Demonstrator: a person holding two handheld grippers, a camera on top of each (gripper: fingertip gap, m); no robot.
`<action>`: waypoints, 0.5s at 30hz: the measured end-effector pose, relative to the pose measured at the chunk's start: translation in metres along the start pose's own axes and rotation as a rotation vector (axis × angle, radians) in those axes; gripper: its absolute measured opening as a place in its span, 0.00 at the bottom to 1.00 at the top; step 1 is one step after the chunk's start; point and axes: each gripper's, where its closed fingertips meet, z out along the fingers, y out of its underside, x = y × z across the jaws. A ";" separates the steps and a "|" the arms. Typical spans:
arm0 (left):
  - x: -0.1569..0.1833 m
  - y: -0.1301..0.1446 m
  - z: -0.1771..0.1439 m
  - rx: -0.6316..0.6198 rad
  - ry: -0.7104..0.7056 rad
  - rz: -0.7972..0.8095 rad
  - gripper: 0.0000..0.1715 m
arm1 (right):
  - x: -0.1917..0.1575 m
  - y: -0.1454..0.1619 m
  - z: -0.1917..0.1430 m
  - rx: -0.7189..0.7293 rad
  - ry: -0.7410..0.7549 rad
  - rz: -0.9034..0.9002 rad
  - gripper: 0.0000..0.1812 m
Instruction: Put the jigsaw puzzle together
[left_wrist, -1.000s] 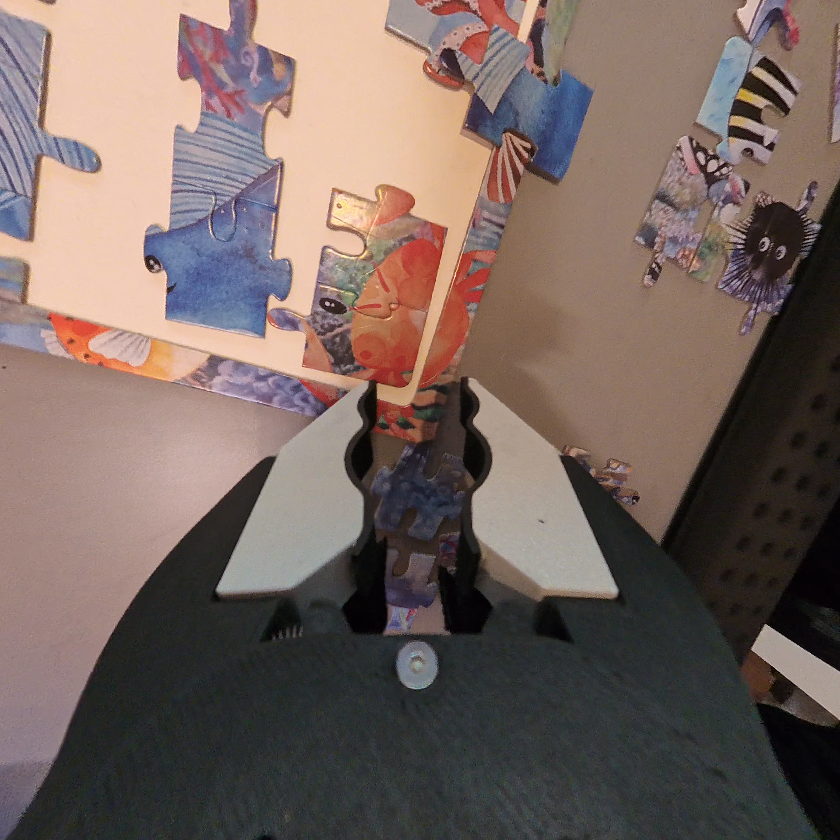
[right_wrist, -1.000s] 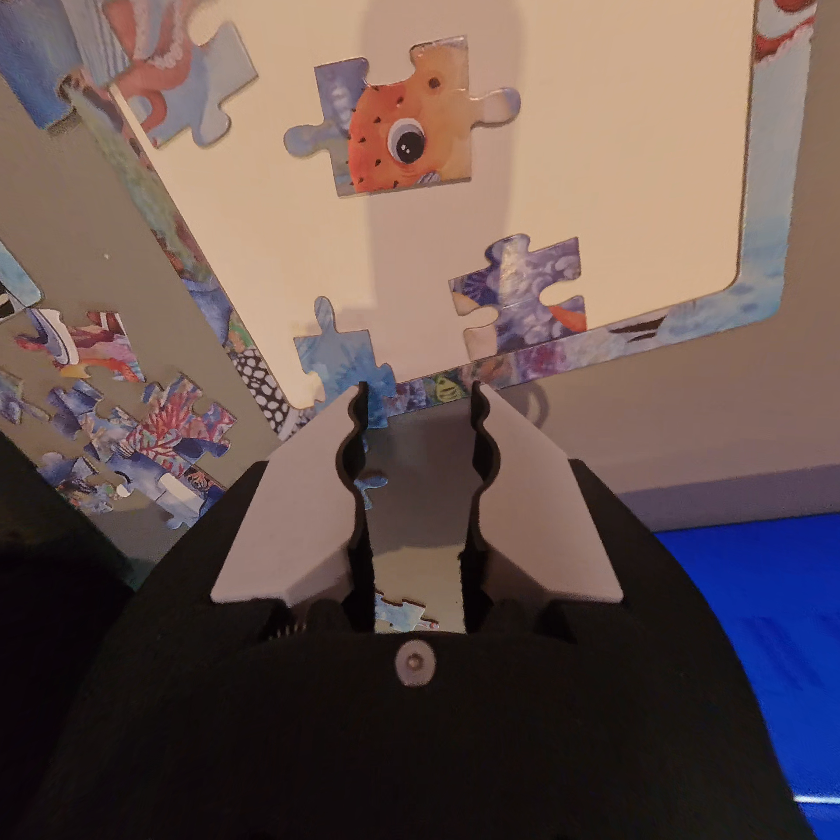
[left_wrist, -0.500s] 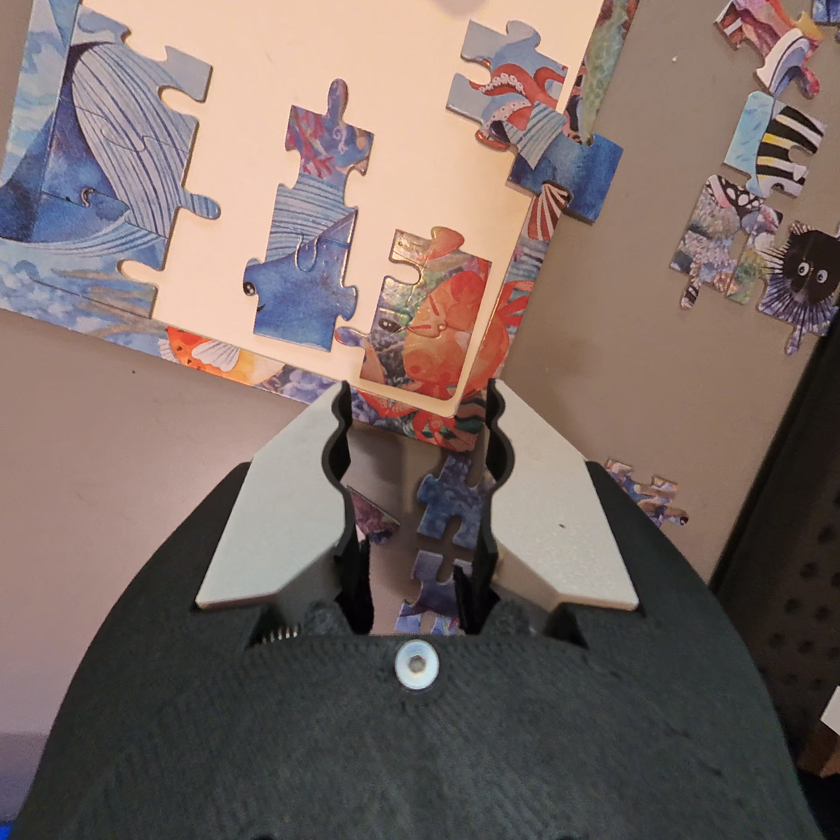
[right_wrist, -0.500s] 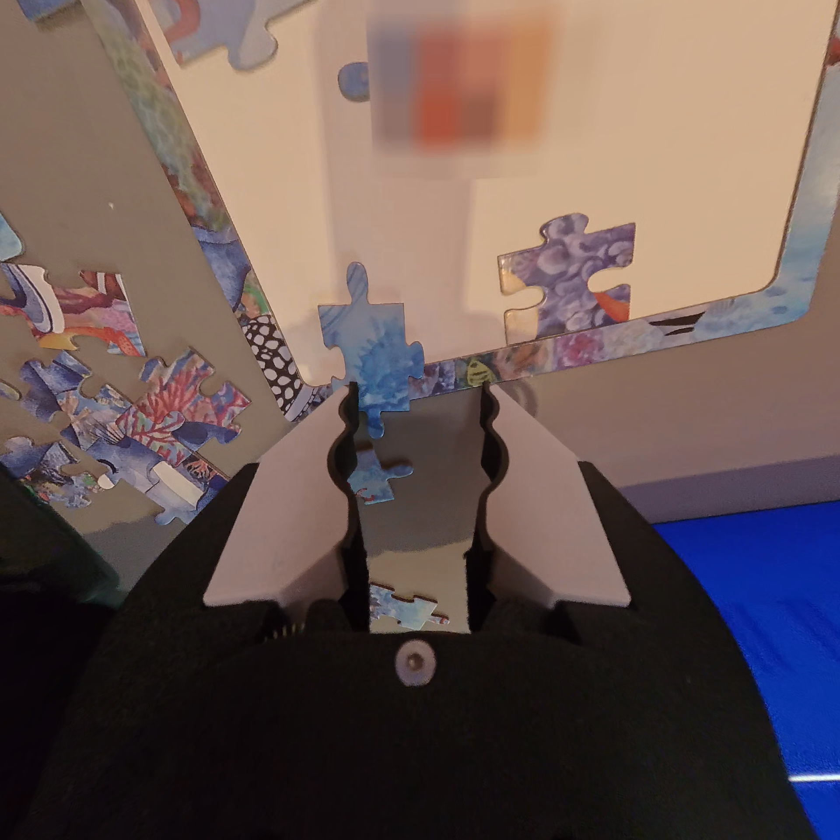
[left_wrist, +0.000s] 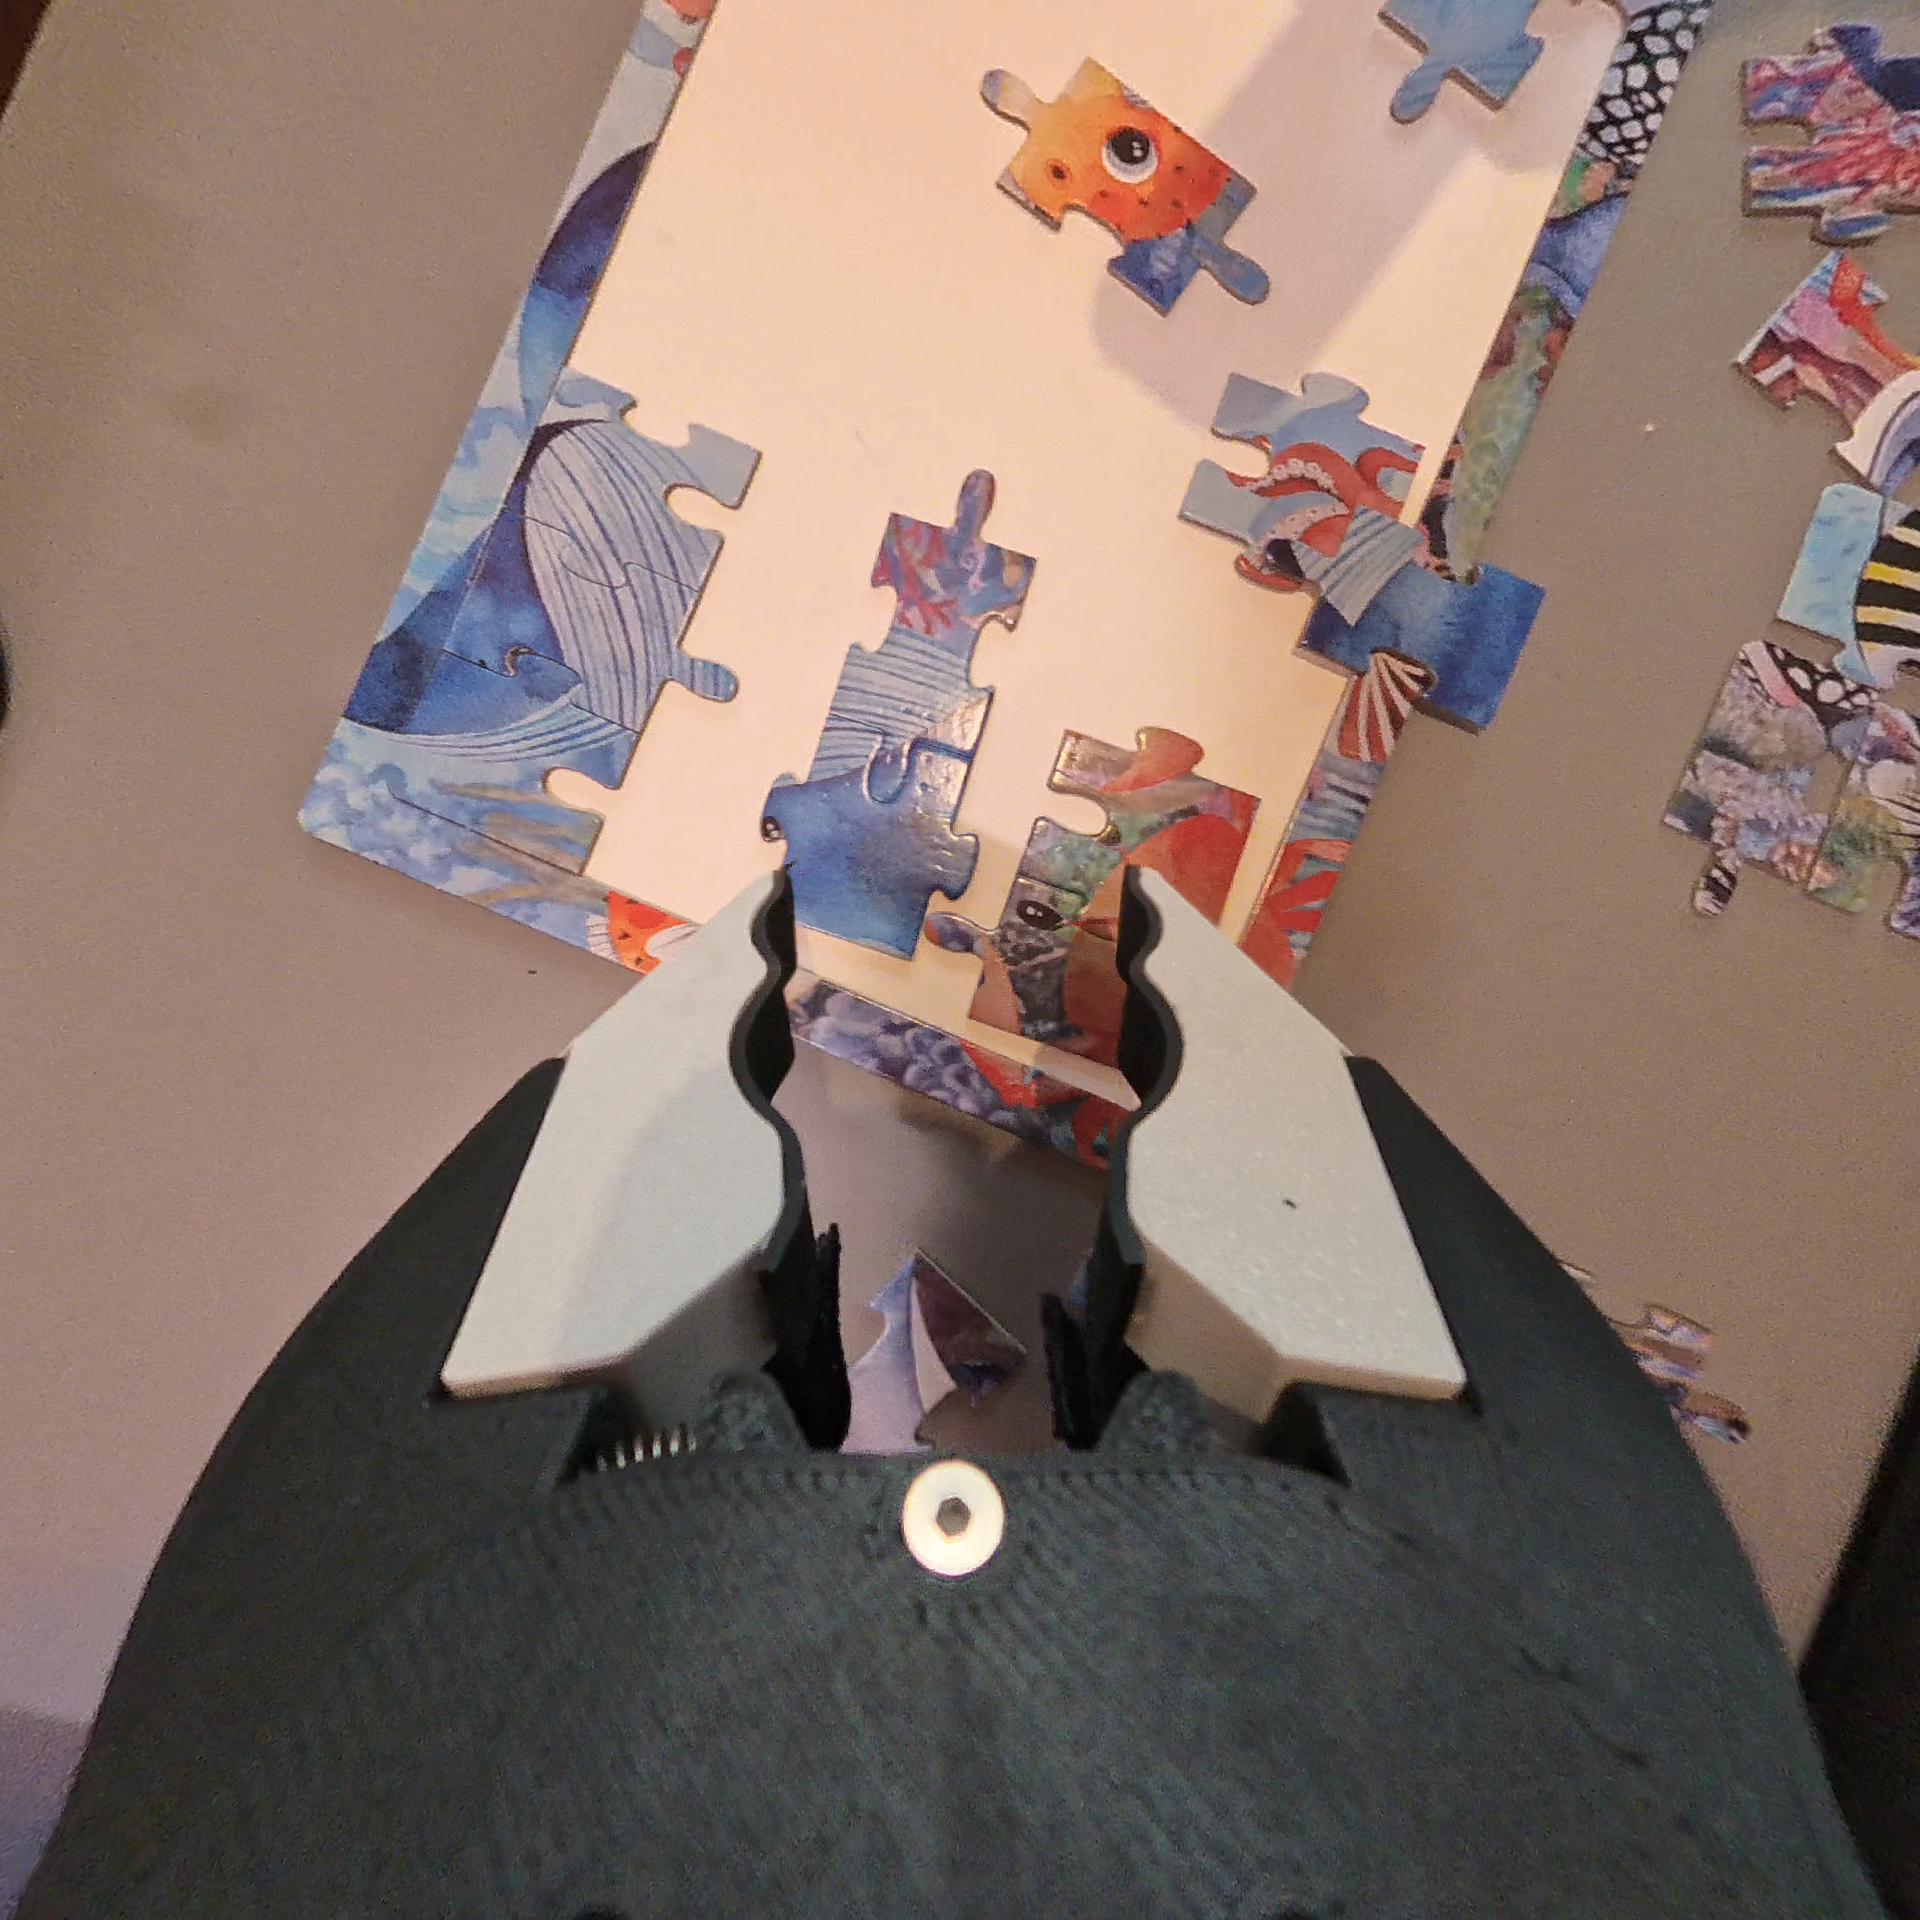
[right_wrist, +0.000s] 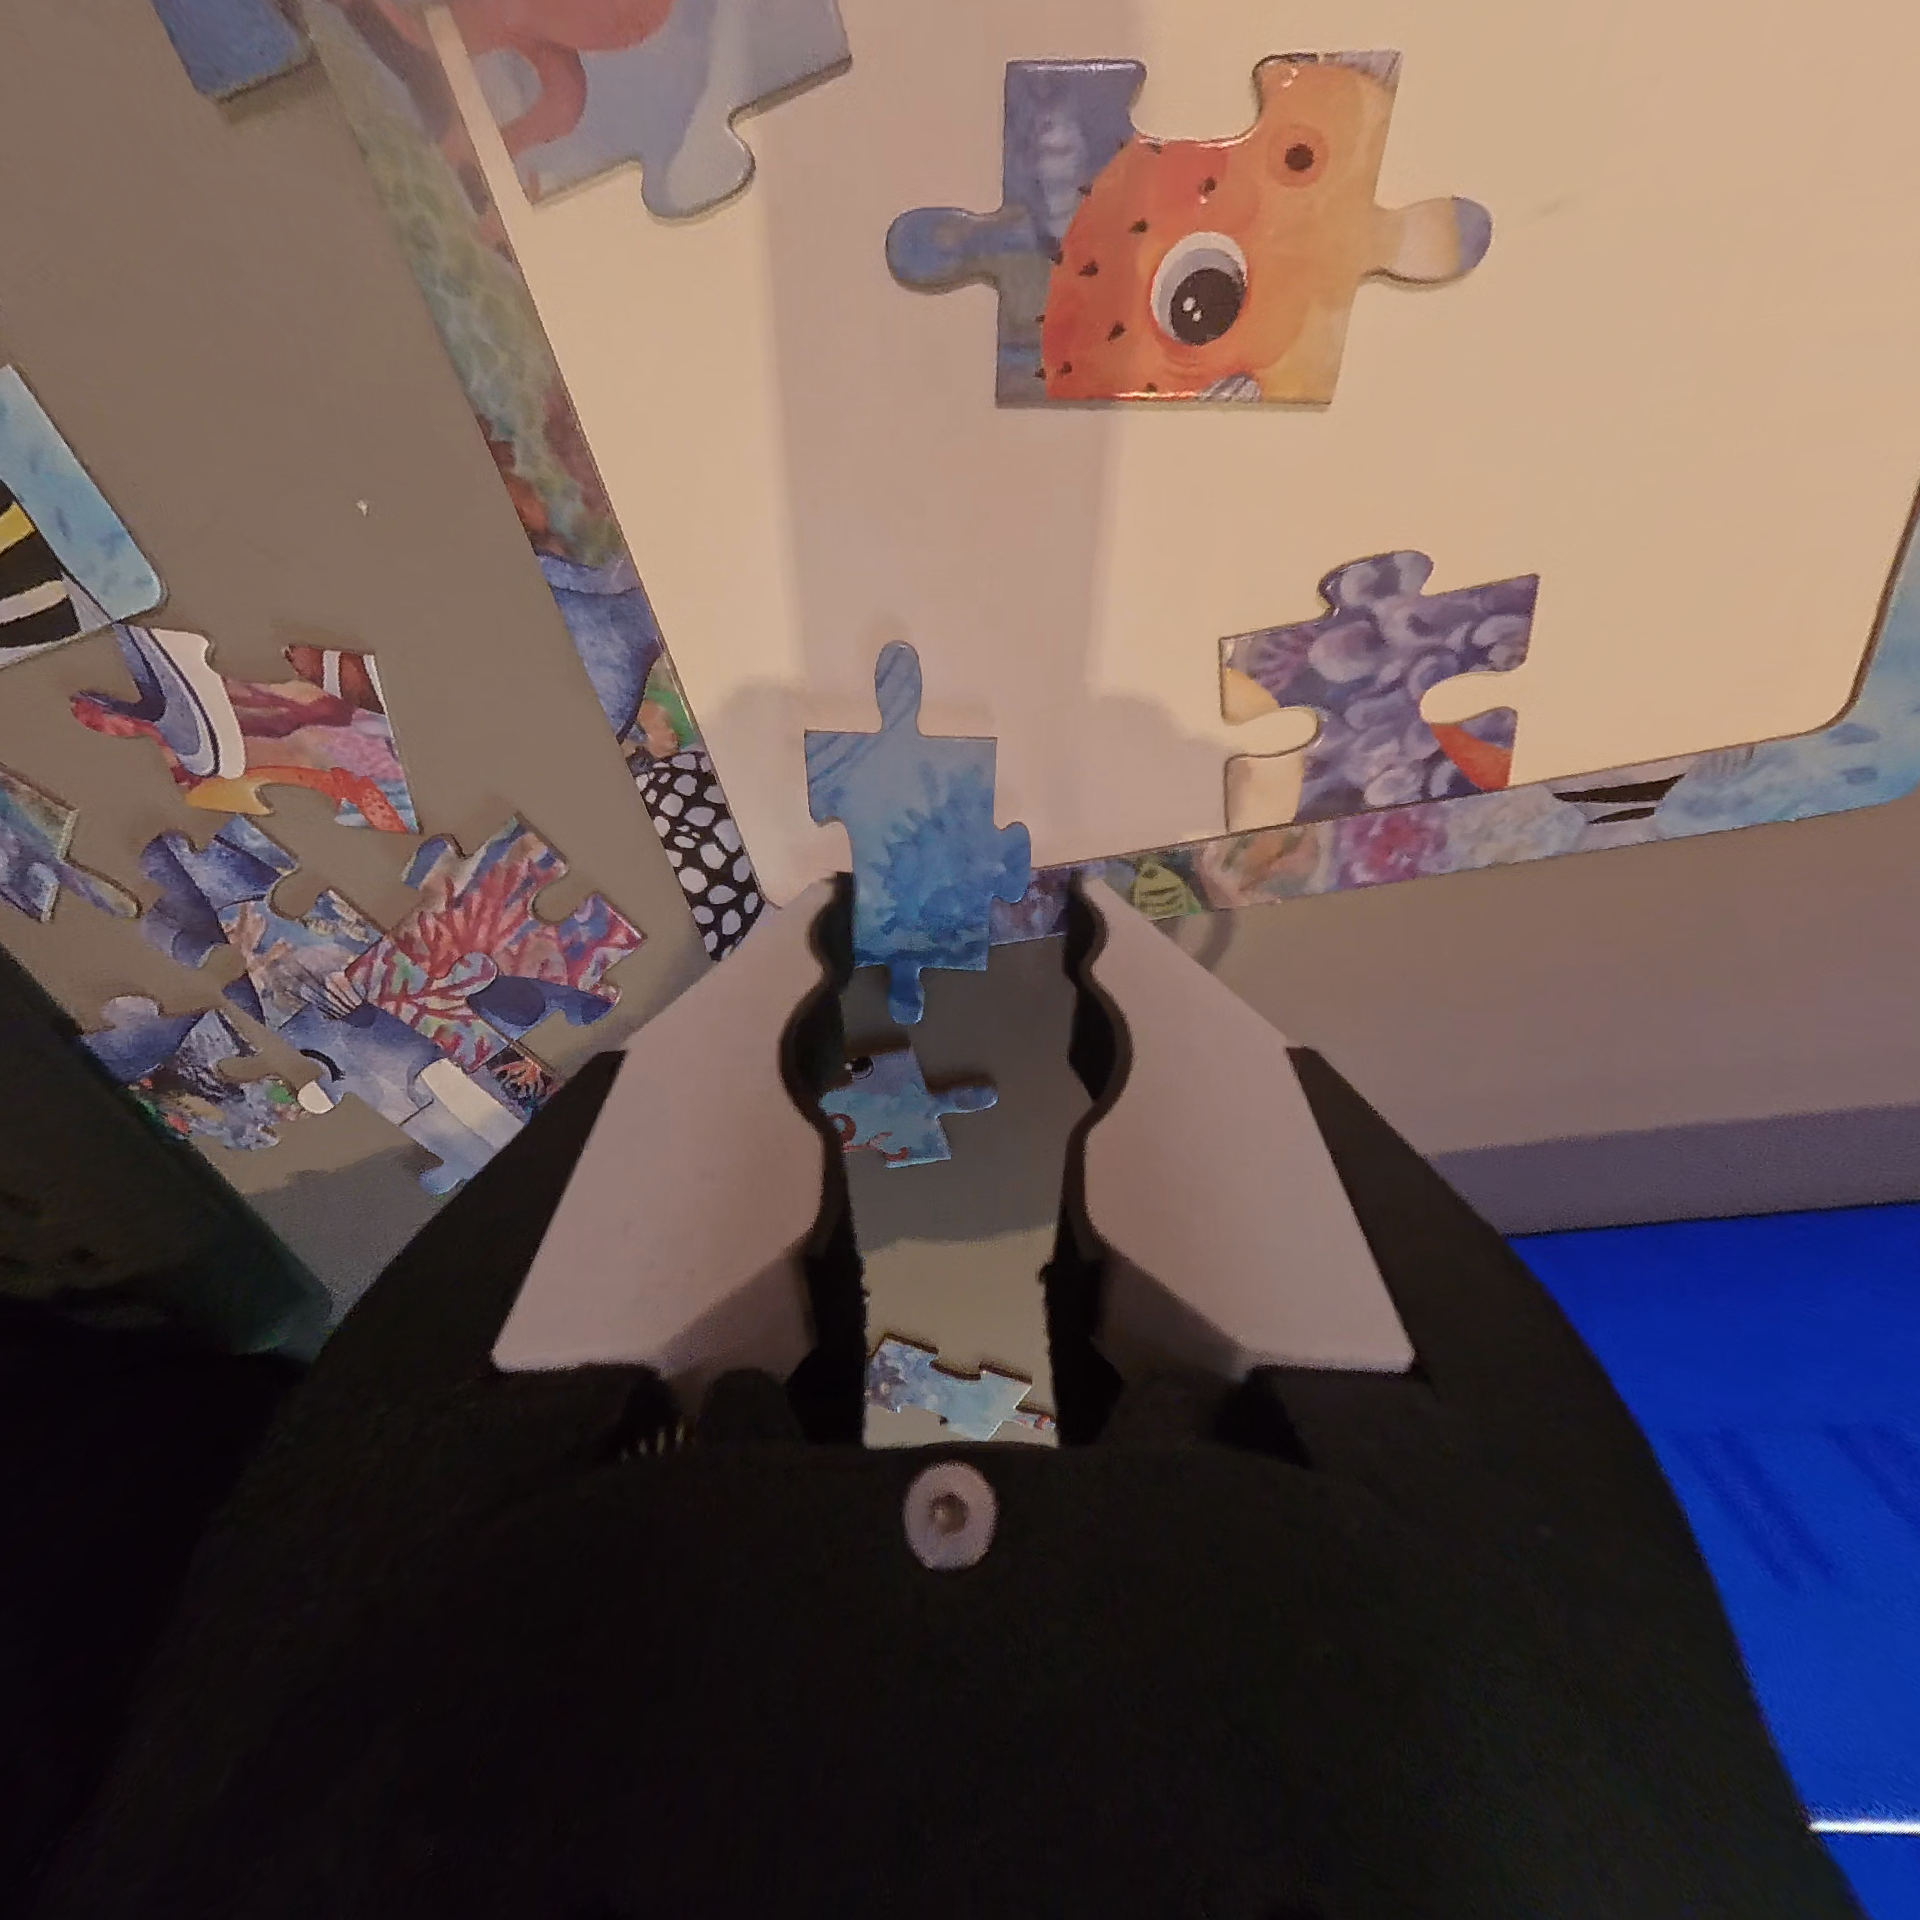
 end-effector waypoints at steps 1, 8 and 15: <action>-0.003 -0.001 0.000 0.010 -0.013 -0.003 0.36 | -0.001 0.001 0.000 -0.009 -0.002 -0.004 0.16; -0.010 -0.003 0.008 0.044 -0.014 -0.006 0.33 | -0.007 0.000 0.000 -0.024 -0.013 -0.011 0.24; -0.009 0.005 0.027 -0.008 -0.010 0.031 0.33 | -0.002 -0.003 0.002 -0.055 0.034 -0.016 0.17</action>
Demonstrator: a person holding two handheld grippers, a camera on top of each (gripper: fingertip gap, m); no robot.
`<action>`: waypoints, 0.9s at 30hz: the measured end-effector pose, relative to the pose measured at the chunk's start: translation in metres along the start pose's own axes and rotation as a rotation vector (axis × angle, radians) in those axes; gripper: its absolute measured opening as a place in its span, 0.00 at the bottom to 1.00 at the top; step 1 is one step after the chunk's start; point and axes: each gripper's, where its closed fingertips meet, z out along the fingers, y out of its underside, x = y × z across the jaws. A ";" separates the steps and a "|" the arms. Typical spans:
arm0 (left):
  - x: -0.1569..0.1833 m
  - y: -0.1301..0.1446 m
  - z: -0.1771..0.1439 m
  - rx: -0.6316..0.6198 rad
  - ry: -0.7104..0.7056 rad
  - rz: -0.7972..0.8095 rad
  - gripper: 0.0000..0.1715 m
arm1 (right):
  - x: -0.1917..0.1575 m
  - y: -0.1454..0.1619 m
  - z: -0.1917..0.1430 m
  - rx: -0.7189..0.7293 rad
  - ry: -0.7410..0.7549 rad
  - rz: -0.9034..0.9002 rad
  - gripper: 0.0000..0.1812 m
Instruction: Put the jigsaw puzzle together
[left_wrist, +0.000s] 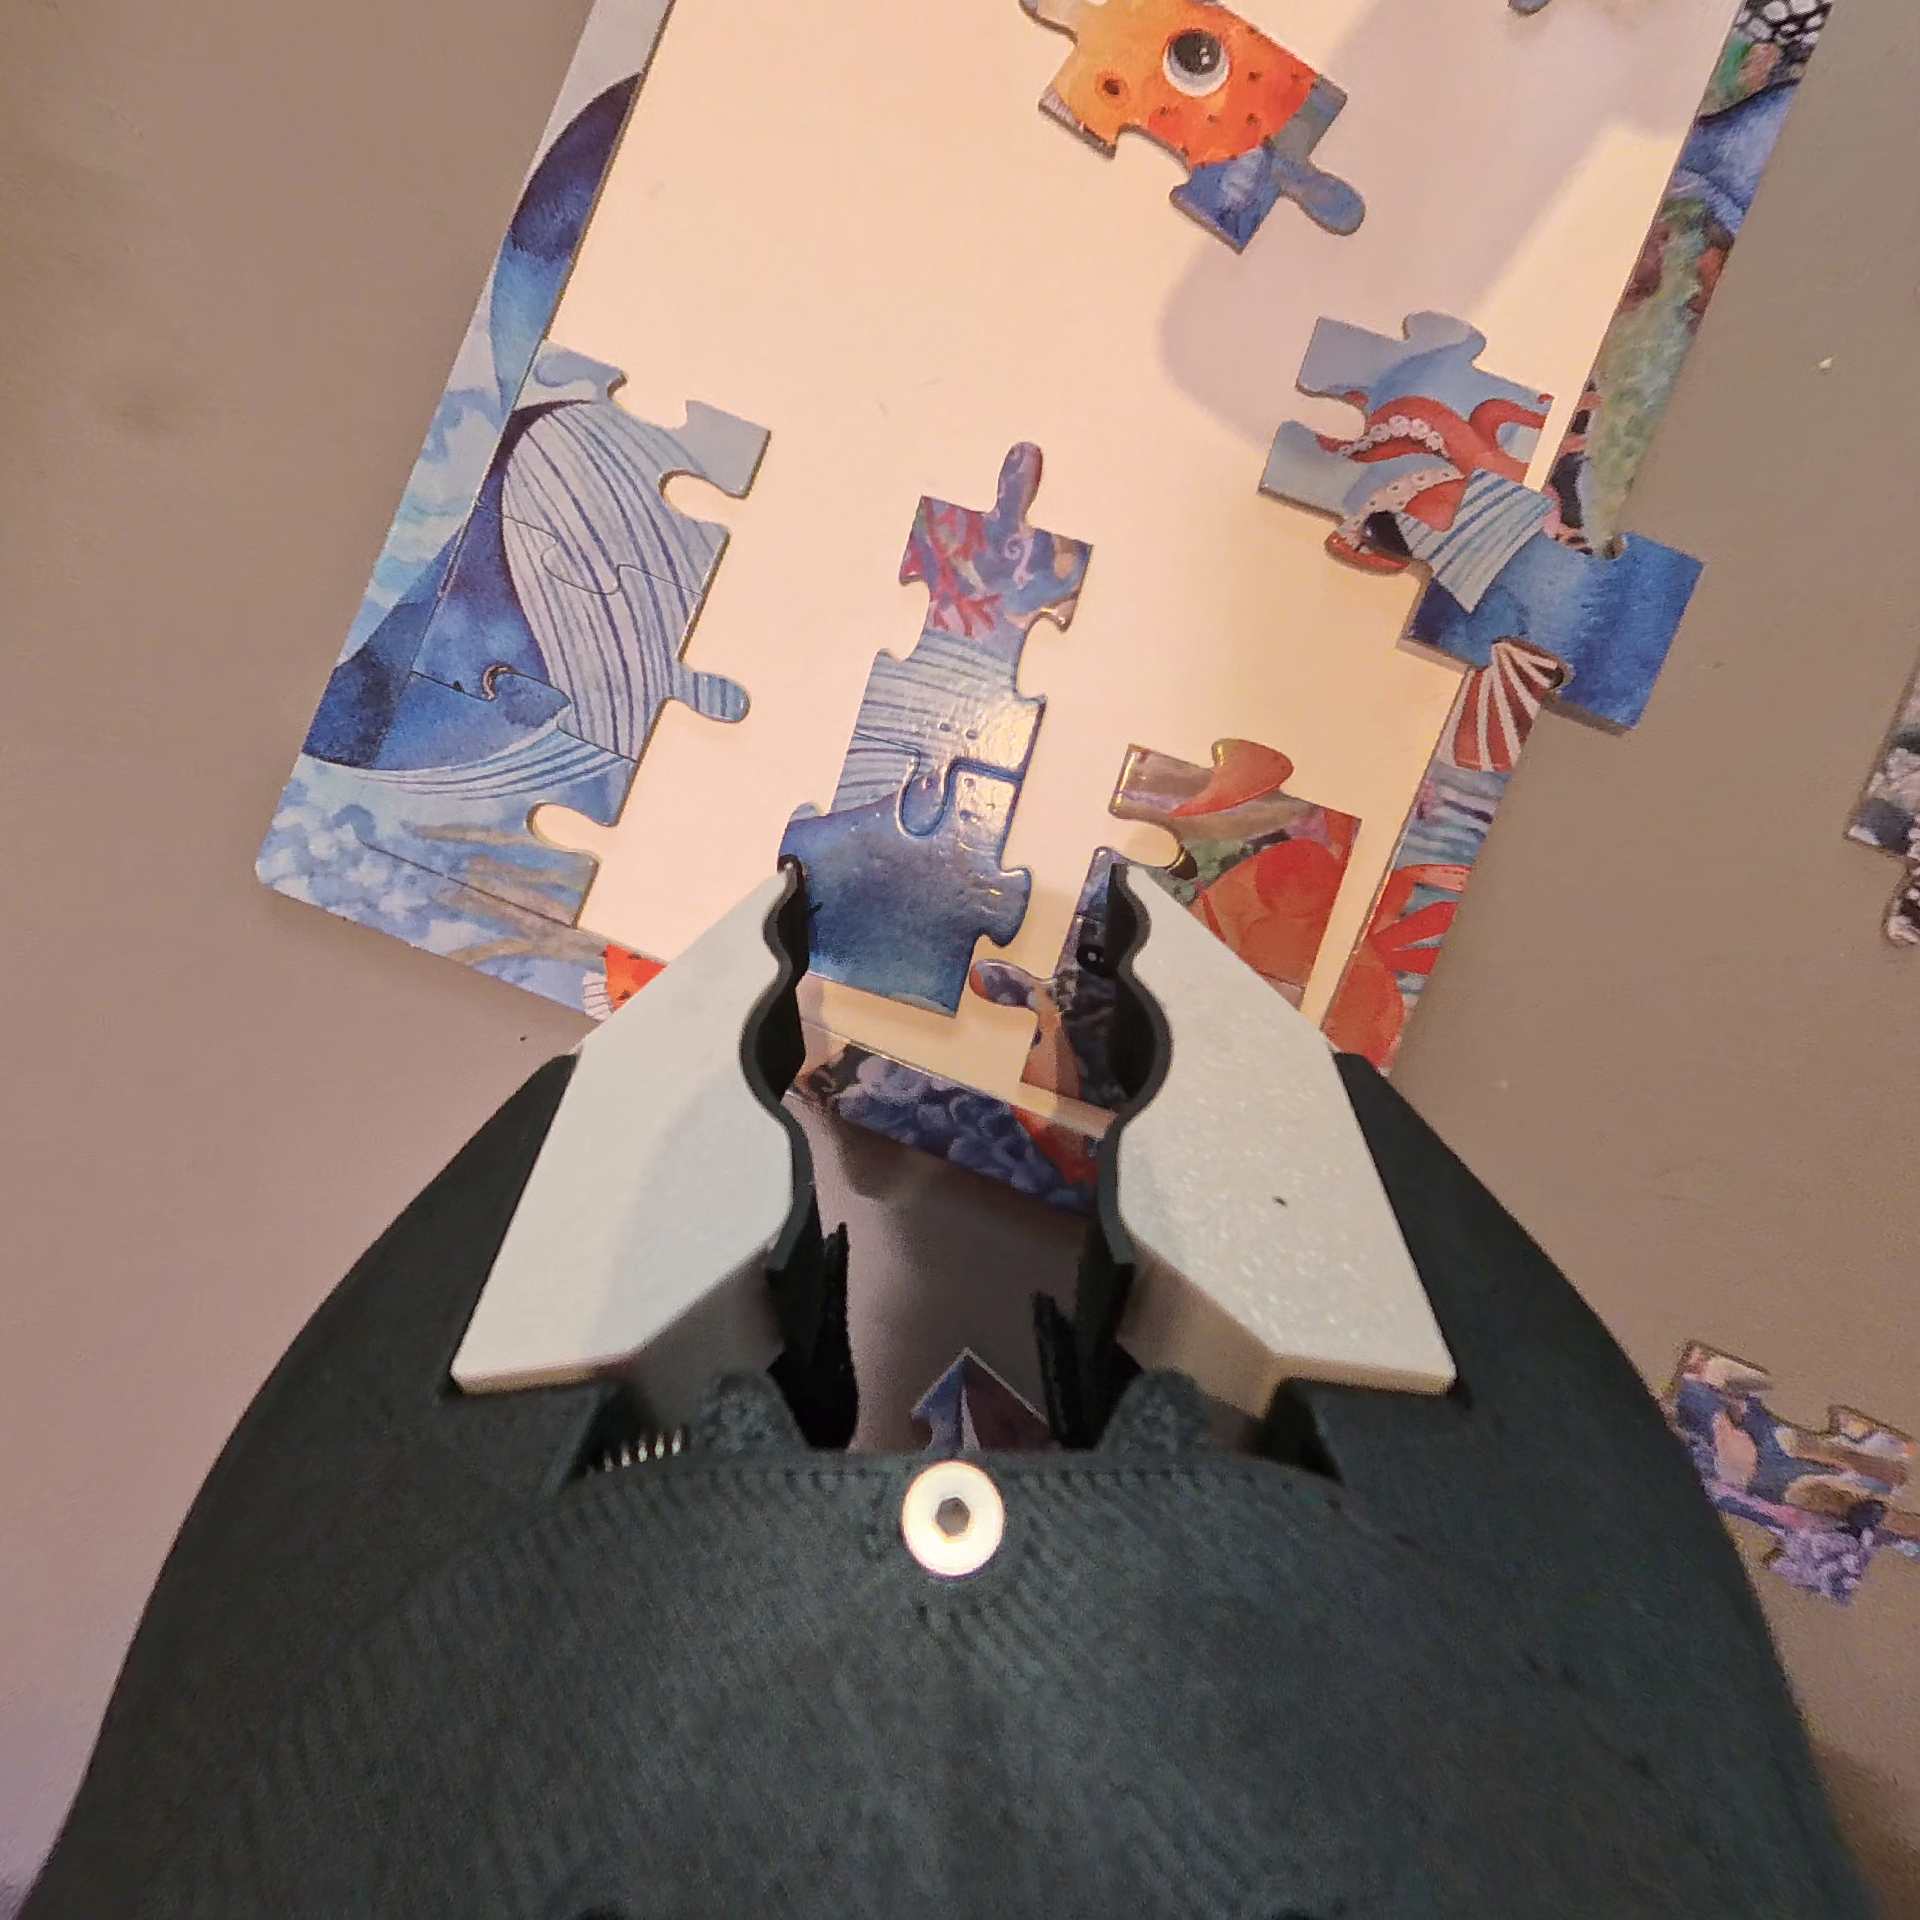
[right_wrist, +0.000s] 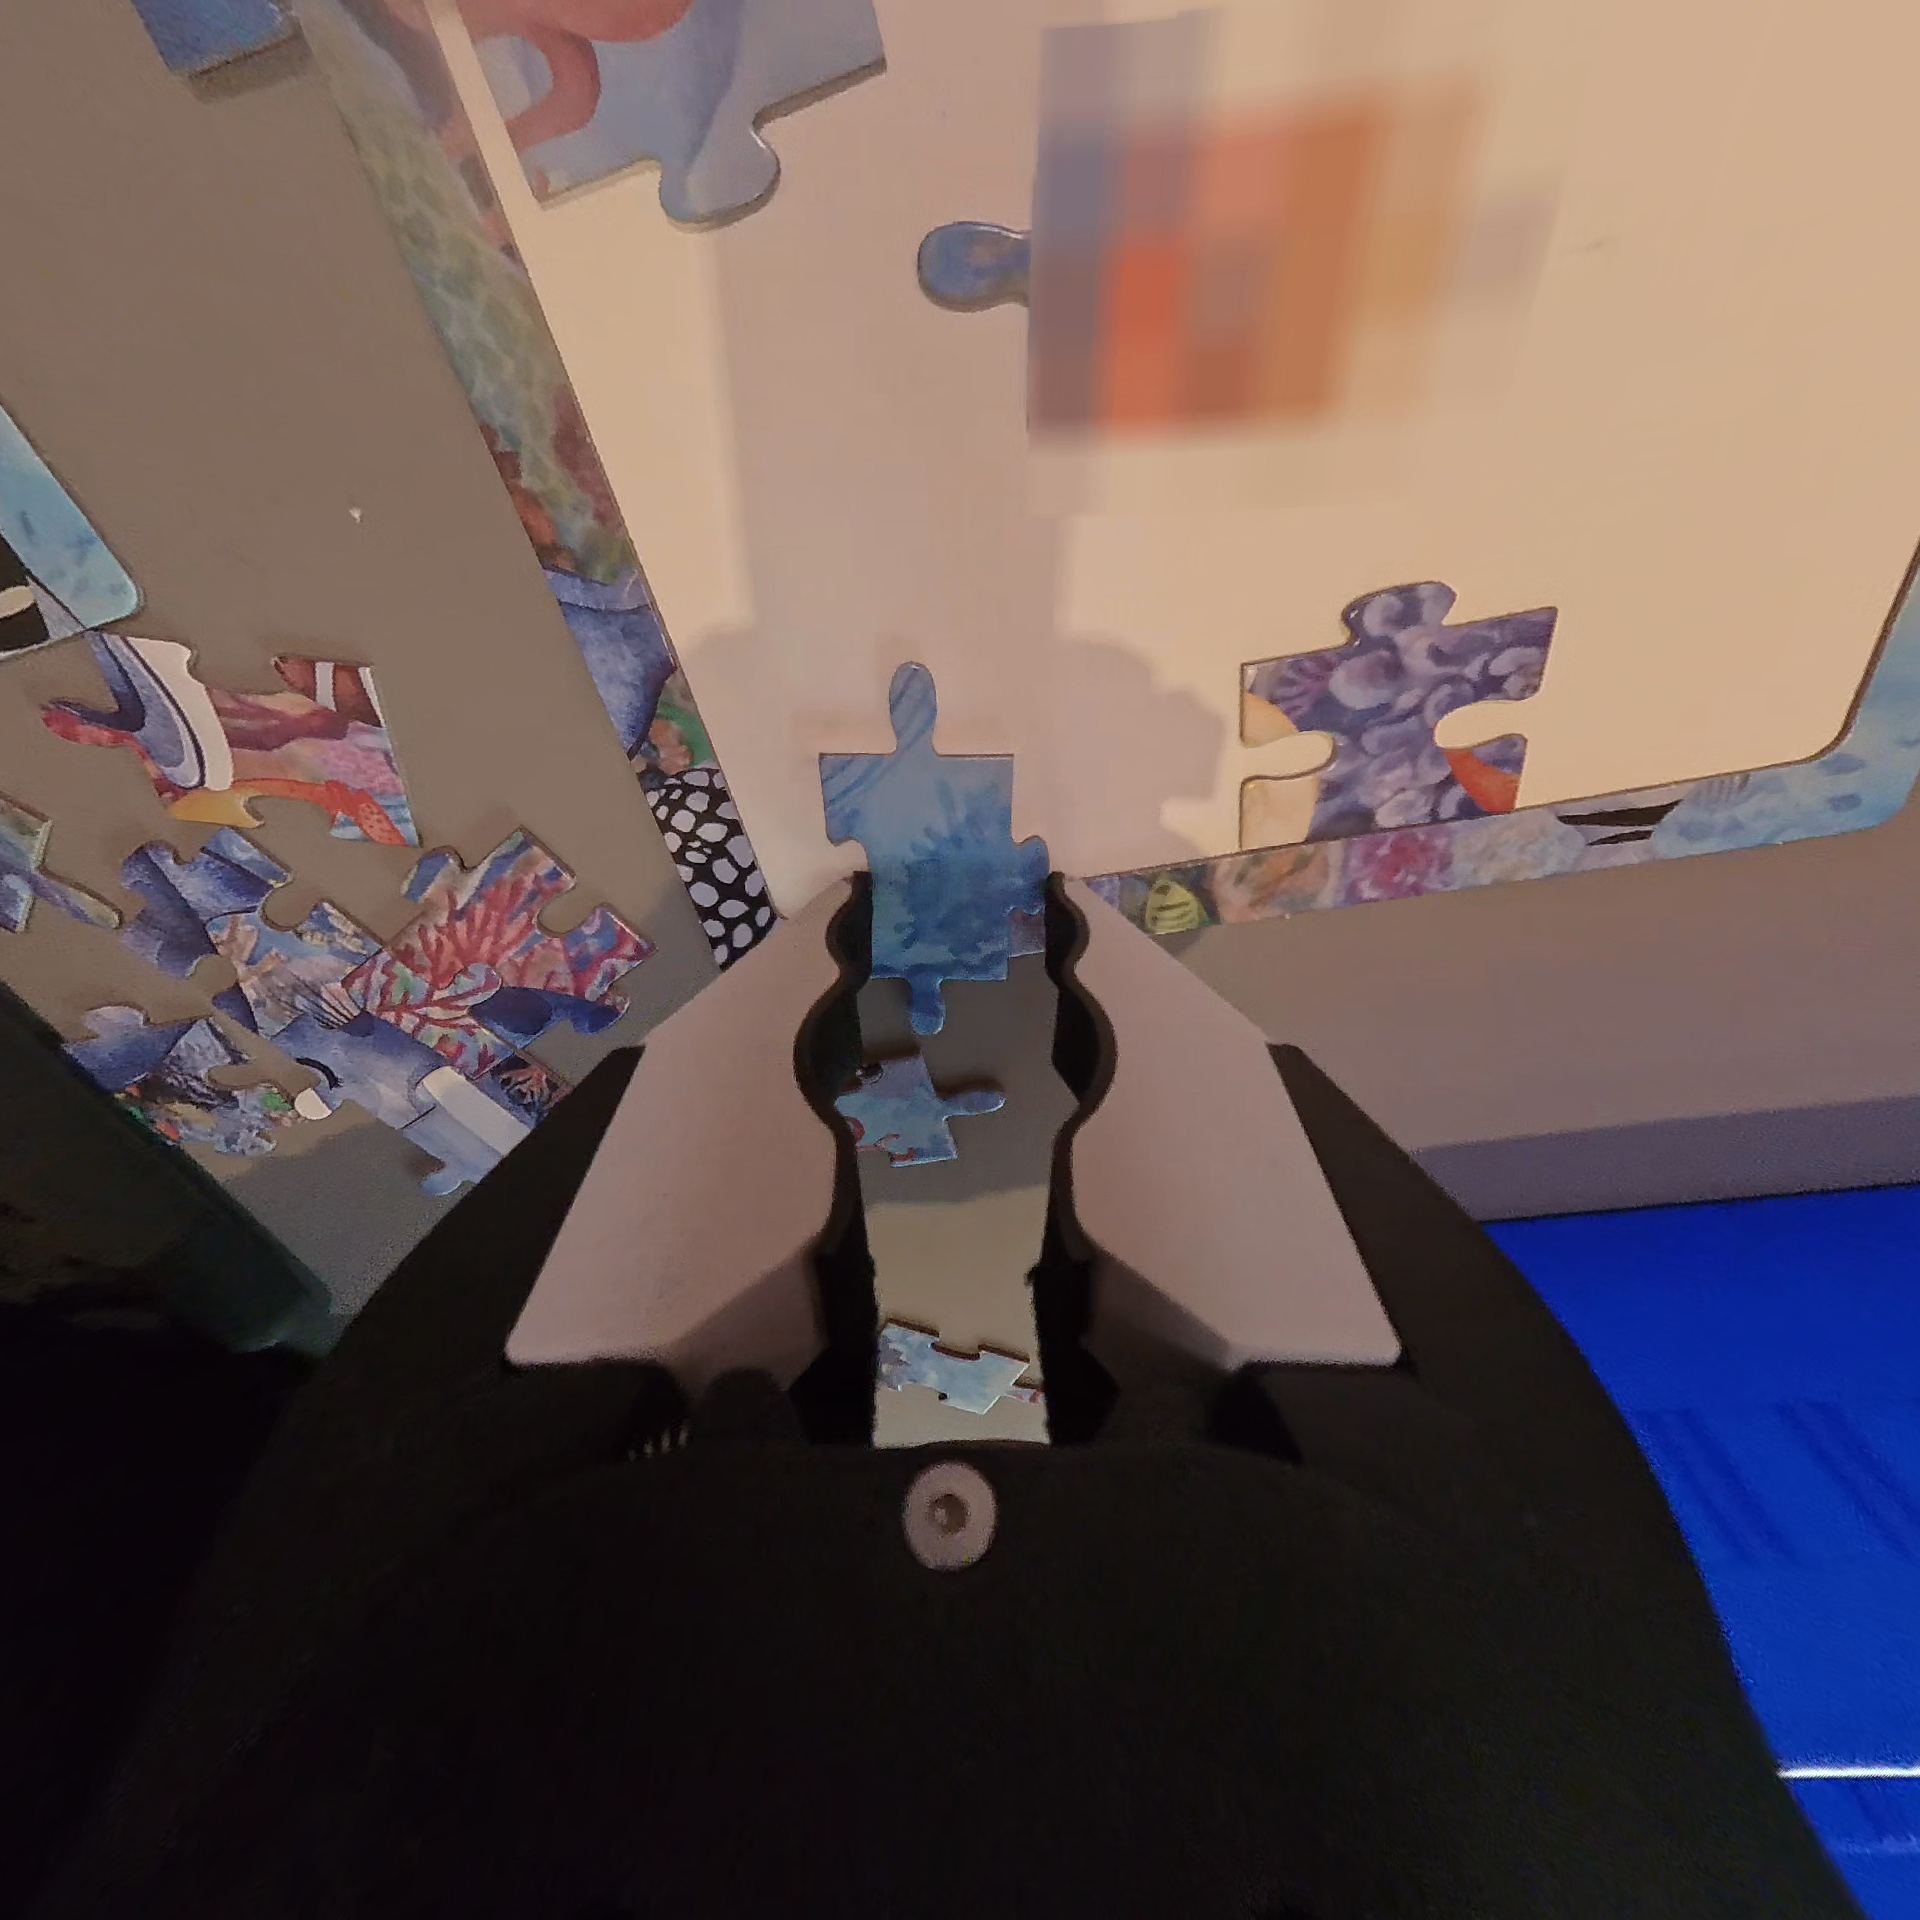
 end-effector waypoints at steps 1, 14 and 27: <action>-0.001 -0.001 -0.001 0.010 0.003 -0.001 0.32 | 0.000 0.000 0.000 -0.003 0.000 0.000 0.17; -0.012 0.010 -0.023 0.078 0.078 -0.084 0.28 | 0.000 -0.001 -0.005 0.024 0.004 -0.024 0.17; -0.012 0.002 -0.002 0.062 0.029 -0.032 0.24 | -0.002 -0.026 -0.024 0.127 0.073 -0.103 0.17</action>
